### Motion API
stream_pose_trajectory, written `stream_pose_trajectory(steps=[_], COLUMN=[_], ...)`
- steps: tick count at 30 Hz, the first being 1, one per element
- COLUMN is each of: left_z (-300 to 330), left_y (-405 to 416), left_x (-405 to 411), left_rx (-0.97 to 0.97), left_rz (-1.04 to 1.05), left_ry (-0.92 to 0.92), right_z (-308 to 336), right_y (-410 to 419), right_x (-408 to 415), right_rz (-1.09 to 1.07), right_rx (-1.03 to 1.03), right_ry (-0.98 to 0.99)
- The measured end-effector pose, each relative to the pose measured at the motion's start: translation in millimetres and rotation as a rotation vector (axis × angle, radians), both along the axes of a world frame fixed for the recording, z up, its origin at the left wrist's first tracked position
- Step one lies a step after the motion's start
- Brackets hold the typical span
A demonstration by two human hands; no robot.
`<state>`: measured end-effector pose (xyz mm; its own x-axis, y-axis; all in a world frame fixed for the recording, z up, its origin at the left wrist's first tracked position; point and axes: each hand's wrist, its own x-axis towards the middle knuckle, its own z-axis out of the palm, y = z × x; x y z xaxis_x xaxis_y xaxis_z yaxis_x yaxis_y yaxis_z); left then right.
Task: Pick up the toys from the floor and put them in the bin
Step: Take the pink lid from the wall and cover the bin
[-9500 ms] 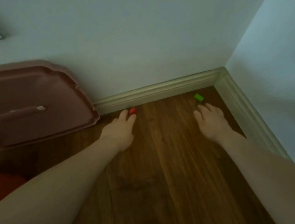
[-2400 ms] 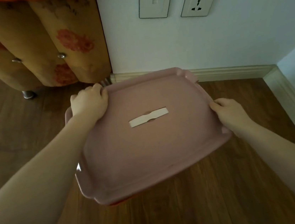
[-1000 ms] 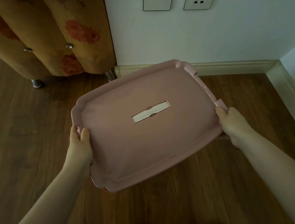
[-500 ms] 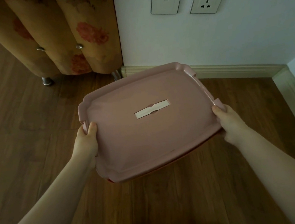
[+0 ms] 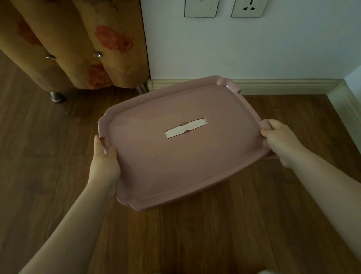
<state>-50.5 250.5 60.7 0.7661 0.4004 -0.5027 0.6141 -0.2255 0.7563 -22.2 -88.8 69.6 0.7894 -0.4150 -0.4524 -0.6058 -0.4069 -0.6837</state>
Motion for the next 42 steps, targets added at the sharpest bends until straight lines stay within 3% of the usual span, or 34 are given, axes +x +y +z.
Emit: stream_pose_trajectory(steps=[8, 11, 17, 21, 25, 31, 35, 38, 42], left_z=[1.3, -0.3, -12.0, -16.7, -22.0, -20.9, -18.1, -17.1, -19.2], left_y=[-15.1, -18.0, -12.1, -3.5, 3.5, 3.6, 1.7, 5.2, 9.3], left_x=[-17.5, -22.8, -20.2, -14.4, -12.4, -16.5, -16.7, -14.9, -12.1], left_rx=[0.105, 0.128, 0.152, -0.104, -0.328, -0.378, -0.357, -0.363, -0.352], left_rz=[-0.005, -0.015, 0.053, 0.150, 0.188, 0.171, 0.136, 0.111, 0.117], left_ry=[-0.031, -0.043, -0.022, 0.079, 0.116, 0.102, 0.078, 0.072, 0.077], right_z=[-12.9, -19.8, -17.8, -16.0, -21.9, -25.8, -20.2, -12.6, 4.8], right_y=[-1.6, -0.2, 12.6, 40.9, 40.0, 32.9, 26.1, 15.3, 5.2], right_x=[-12.3, -18.2, -26.5, -38.0, -51.0, -58.0, -51.0, -37.5, -11.0], right_rz=[0.031, -0.128, -0.513, -0.593, -0.554, -0.405, -0.372, -0.318, 0.028], right_rx=[-0.149, -0.103, 0.294, 0.731, 0.914, 0.713, 0.637, 0.250, -0.250], right_ry=[-0.060, 0.000, 0.034, 0.116, 0.022, 0.003, 0.159, 0.153, -0.091])
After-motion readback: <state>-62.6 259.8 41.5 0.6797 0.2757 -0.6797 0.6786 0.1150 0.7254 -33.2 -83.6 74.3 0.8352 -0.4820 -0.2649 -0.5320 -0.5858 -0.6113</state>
